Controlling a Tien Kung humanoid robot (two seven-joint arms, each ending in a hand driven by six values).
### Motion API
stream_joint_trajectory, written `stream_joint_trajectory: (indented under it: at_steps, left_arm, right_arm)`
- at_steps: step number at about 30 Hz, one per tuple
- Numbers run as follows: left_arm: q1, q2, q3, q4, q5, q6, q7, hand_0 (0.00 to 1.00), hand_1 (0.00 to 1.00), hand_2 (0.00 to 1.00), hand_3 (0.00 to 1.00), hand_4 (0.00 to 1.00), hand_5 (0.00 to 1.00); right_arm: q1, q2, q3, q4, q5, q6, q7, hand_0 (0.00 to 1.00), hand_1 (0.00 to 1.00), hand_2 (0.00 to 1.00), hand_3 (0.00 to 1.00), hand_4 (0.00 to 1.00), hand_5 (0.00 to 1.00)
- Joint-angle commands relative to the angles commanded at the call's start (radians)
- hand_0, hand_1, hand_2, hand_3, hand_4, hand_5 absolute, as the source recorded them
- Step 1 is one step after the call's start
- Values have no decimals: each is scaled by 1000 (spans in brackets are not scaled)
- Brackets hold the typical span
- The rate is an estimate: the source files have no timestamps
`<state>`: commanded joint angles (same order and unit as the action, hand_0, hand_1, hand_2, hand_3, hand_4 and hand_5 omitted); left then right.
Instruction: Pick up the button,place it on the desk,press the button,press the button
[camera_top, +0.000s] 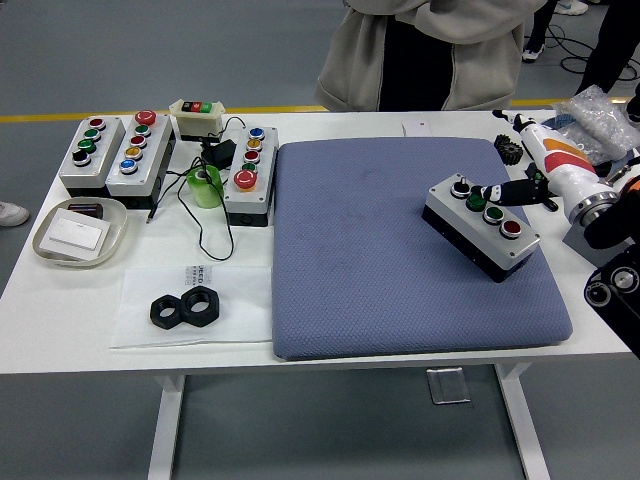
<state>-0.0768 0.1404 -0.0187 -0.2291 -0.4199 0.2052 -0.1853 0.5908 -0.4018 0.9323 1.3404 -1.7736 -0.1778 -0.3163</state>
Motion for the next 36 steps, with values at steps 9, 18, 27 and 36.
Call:
stream_joint_trajectory:
  at_steps: [9,18,27,36]
  left_arm:
    - [-1,2,0,0,-1,1,-1,731,838,902,831,641,998]
    - [0,3,-1,0,-2,1,0,730,838,902,830,643,998]
    - [1,3,-4,0,3,1,1,729,838,901,830,645,998]
    - [6,2,-16,0,19,4,6,728,838,903,830,646,998]
  right_arm:
    - [-15,52,-25,33,44,-8,-52,998,927,993,998,975,188]
    - [-11,93,-48,-71,-3,-45,-73,998,927,992,998,984,206]
    - [-3,122,-59,-164,-16,-61,-87,998,906,973,982,981,183]
    - [12,138,-73,-213,-28,-54,-107,953,816,865,930,969,155]
